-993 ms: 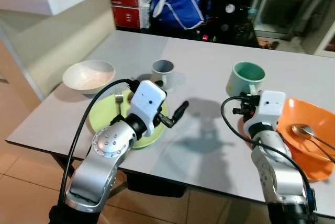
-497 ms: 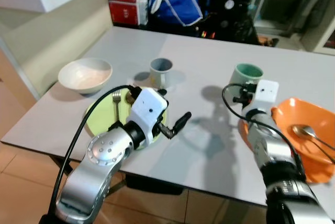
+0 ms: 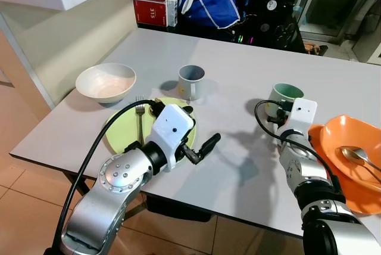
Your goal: Setting the table
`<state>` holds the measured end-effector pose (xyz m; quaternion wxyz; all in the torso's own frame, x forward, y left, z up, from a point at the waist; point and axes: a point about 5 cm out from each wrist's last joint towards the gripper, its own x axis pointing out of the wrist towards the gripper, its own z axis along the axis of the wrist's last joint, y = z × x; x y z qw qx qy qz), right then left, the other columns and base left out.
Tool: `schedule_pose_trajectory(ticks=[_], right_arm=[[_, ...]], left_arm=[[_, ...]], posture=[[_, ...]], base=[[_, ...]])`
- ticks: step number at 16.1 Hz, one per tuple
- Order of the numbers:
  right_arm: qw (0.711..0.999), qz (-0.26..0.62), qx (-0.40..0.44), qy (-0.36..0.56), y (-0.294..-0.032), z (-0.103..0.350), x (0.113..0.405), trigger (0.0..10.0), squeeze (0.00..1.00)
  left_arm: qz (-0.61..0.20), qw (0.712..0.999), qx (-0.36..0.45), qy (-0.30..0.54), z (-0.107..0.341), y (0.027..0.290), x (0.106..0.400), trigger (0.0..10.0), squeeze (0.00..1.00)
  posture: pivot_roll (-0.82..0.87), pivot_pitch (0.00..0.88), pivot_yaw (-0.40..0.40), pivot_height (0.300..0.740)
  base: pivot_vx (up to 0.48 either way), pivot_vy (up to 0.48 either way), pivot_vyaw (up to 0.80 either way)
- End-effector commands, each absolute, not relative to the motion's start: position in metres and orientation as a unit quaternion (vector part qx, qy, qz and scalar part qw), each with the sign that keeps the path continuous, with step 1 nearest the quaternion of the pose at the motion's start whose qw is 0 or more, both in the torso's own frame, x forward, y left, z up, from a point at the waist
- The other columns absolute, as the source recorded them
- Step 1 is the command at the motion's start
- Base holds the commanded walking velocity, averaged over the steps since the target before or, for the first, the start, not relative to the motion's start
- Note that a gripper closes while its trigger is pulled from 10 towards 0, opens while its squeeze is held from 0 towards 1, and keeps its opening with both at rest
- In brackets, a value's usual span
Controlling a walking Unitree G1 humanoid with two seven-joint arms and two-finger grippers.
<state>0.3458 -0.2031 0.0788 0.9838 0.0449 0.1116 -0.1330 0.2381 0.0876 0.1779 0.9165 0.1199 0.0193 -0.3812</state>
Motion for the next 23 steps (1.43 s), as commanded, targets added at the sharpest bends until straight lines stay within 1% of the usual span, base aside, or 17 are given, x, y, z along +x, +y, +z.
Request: schedule_pose_trajectory(ticks=[1, 5, 6, 9, 15, 16, 17, 19, 20, 21, 23], right_arm=[[0.983, -0.145, 0.032, 0.107, -0.208, 0.077, 0.343, 10.0, 0.00], [0.981, -0.147, 0.042, 0.123, -0.207, 0.061, 0.330, 10.0, 0.00], [0.980, -0.148, 0.046, 0.126, -0.207, 0.058, 0.328, 10.0, 1.00], [0.979, -0.145, 0.063, 0.129, -0.206, 0.057, 0.327, 10.0, 1.00], [0.983, -0.139, 0.076, 0.095, -0.201, 0.072, 0.317, 10.0, 1.00], [0.986, -0.130, 0.077, 0.073, -0.199, 0.083, 0.311, 10.0, 0.77], [0.989, -0.124, 0.069, 0.039, -0.199, 0.104, 0.299, 10.0, 0.00], [0.989, -0.125, 0.067, 0.026, -0.200, 0.120, 0.291, 10.0, 0.00], [0.991, -0.120, 0.062, 0.002, -0.198, 0.151, 0.275, 10.0, 0.00], [0.991, -0.117, 0.058, -0.006, -0.196, 0.164, 0.268, 10.0, 0.00], [0.992, -0.098, 0.073, -0.026, -0.188, 0.186, 0.257, 10.0, 0.00]], left_arm=[[-0.396, 0.910, 0.120, 0.019, 0.180, 0.085, 0.235, 10.0, 0.00], [-0.398, 0.909, 0.122, 0.021, 0.180, 0.084, 0.237, 10.0, 0.00], [-0.400, 0.908, 0.123, 0.021, 0.180, 0.084, 0.237, 10.0, 0.00], [-0.398, 0.909, 0.125, 0.020, 0.180, 0.084, 0.238, 10.0, 0.00], [-0.398, 0.909, 0.125, 0.016, 0.181, 0.084, 0.238, 10.0, 0.00], [-0.392, 0.912, 0.122, 0.011, 0.182, 0.084, 0.239, 10.0, 0.00], [-0.371, 0.921, 0.116, 0.005, 0.183, 0.087, 0.241, 10.0, 0.00], [-0.357, 0.926, 0.119, 0.006, 0.183, 0.088, 0.243, 10.0, 0.00], [-0.339, 0.933, 0.120, 0.004, 0.183, 0.091, 0.246, 10.0, 0.00], [-0.331, 0.937, 0.115, 0.000, 0.184, 0.093, 0.248, 10.0, 0.00], [-0.286, 0.951, 0.114, -0.021, 0.189, 0.100, 0.254, 10.0, 0.00]], posture=[[0.01, 0.000, -0.010, 0.740], [0.01, 0.000, -0.002, 0.740], [0.00, 0.000, -0.001, 0.740], [0.00, 0.000, -0.003, 0.740], [-0.01, 0.000, -0.002, 0.740], [-0.01, 0.000, -0.004, 0.740], [-0.01, 0.000, -0.006, 0.740], [-0.02, 0.000, -0.005, 0.740], [-0.04, 0.000, -0.001, 0.740], [-0.05, 0.000, 0.003, 0.740], [-0.06, 0.000, 0.008, 0.740]], base=[[0.000, 0.000, 0.00], [0.000, 0.000, 0.00], [0.000, 0.000, 0.00], [0.000, 0.000, 0.00], [0.000, 0.000, 0.00], [0.000, 0.000, 0.00], [0.000, 0.000, 0.00], [0.000, 0.000, 0.00], [0.000, 0.000, 0.00], [0.000, 0.000, 0.00], [0.000, 0.000, 0.00]])
